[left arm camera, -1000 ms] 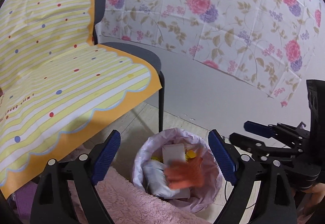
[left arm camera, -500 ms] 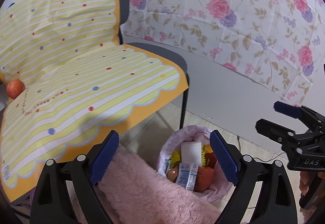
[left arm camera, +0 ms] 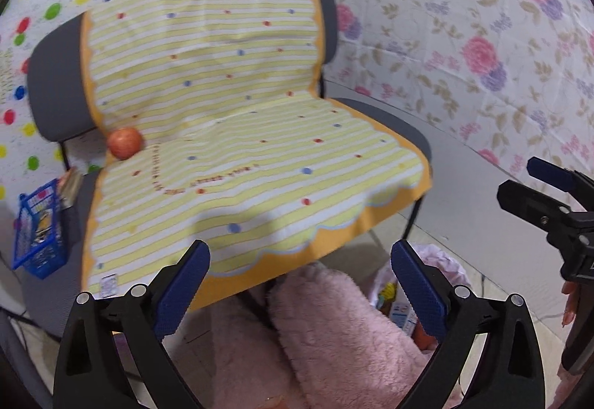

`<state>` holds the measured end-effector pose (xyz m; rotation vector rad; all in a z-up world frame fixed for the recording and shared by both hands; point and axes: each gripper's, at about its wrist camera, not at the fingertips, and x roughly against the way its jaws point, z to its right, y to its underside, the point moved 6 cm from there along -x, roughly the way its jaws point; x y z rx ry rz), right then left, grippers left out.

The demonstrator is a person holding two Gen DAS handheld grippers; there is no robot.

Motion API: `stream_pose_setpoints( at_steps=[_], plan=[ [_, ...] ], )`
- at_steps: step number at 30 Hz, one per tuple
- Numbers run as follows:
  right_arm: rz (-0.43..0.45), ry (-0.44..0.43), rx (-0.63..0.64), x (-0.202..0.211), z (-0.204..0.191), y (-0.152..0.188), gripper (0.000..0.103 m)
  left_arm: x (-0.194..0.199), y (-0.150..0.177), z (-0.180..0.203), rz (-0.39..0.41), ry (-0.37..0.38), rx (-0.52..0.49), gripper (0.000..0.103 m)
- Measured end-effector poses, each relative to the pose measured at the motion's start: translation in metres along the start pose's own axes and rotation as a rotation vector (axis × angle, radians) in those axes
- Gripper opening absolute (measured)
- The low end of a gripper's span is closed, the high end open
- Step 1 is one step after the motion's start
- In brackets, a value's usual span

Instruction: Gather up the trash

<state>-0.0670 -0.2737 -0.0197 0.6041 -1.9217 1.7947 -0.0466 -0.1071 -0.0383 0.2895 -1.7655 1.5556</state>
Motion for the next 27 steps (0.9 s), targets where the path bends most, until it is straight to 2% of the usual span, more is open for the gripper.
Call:
stream_pose_setpoints(
  at_steps=[5,11,19,27],
  plan=[
    [0.011,-0.017,0.059,0.002,-0.023,-0.013,0.097,0.016,0.002,-0.027,-0.02,-0.101,0.046,0.097],
    [0.0,-0.055,0.141,0.002,-0.049,-0.01,0.097,0.036,0.011,-0.057,-0.026,-0.213,0.075,0.097],
    [-0.017,-0.112,0.165,-0.008,-0.079,-0.007,0.097,0.05,0.02,-0.084,-0.032,-0.264,0.118,0.097],
    [-0.015,-0.125,0.181,-0.011,-0.09,-0.01,0.097,0.052,0.022,-0.09,-0.034,-0.262,0.131,0.097]
  ],
)
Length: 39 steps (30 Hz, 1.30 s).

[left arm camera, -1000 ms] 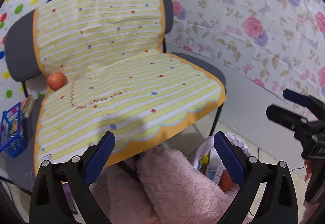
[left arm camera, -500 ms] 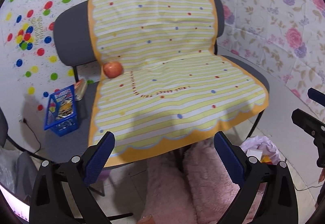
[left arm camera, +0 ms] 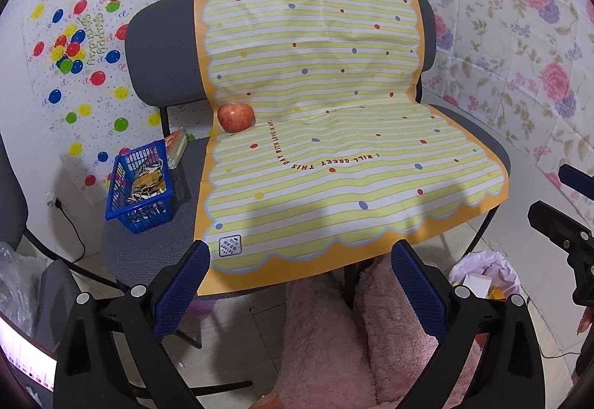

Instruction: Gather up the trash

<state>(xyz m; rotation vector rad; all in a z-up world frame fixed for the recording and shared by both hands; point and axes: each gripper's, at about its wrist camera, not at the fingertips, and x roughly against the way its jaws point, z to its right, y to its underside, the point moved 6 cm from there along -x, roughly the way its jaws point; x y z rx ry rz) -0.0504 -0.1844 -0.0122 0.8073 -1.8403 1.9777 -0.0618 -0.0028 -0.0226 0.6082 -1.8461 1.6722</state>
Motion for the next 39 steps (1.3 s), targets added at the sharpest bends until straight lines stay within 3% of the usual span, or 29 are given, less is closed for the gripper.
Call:
stream_pose_setpoints(
  at_steps=[39],
  plan=[
    [-0.005,0.004,-0.03,-0.005,0.011,0.0,0.097,-0.005,-0.002,-0.005,-0.001,-0.008,0.012,0.097]
  ],
)
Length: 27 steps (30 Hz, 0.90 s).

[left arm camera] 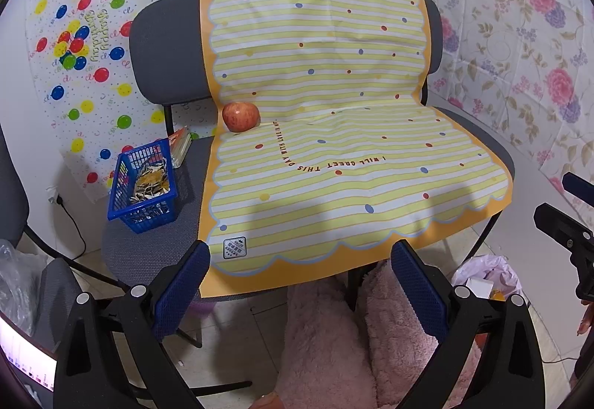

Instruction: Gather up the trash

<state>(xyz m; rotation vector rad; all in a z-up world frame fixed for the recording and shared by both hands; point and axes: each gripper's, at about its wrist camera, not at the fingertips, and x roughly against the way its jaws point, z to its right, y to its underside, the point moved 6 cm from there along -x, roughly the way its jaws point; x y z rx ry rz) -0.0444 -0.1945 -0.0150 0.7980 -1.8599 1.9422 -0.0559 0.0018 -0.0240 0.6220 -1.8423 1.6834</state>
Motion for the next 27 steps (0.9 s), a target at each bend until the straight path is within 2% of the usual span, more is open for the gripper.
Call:
stream_pose_setpoints(
  at_steps=[27],
  plan=[
    [-0.003,0.001,-0.003,-0.0002,0.0012,0.0024,0.097,0.0013,0.0038,-0.0013,-0.008,-0.015,0.019,0.097]
  ],
)
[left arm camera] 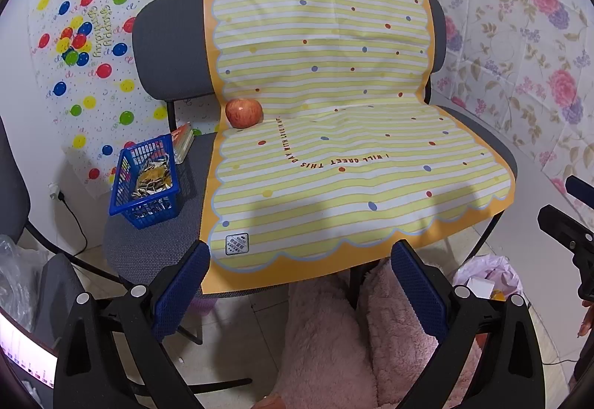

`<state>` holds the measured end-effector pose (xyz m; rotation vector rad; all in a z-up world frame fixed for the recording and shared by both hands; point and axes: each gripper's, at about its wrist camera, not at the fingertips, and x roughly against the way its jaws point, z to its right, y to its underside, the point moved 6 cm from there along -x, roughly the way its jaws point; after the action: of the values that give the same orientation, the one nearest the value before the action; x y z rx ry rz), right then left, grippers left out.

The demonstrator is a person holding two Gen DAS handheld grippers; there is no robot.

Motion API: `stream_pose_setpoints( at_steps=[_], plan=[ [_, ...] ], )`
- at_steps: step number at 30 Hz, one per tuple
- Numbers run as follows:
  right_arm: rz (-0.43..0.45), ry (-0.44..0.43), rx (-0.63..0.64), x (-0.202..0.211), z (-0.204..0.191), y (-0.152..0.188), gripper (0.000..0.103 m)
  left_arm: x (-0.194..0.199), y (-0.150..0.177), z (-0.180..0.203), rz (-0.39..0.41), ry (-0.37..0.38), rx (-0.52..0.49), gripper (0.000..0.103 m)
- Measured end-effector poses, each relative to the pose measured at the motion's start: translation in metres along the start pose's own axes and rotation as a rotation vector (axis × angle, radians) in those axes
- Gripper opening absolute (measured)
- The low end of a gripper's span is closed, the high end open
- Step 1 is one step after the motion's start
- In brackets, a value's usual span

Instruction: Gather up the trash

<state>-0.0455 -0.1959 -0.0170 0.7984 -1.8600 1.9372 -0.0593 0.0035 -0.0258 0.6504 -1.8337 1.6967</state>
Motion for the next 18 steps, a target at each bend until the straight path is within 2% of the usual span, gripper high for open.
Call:
stream_pose_setpoints(
  at_steps=[12,18],
  plan=[
    [0.001,0.004,-0.011,-0.001,0.002,0.002,0.097,0.0,0.001,0.002,0.0,0.0,0.003,0.097],
    [-0.01,-0.007,-0.035,-0.011,0.01,0.0,0.097,-0.024,-0.003,-0.005,-0.035,0.017,0.018,0.097]
  ],
)
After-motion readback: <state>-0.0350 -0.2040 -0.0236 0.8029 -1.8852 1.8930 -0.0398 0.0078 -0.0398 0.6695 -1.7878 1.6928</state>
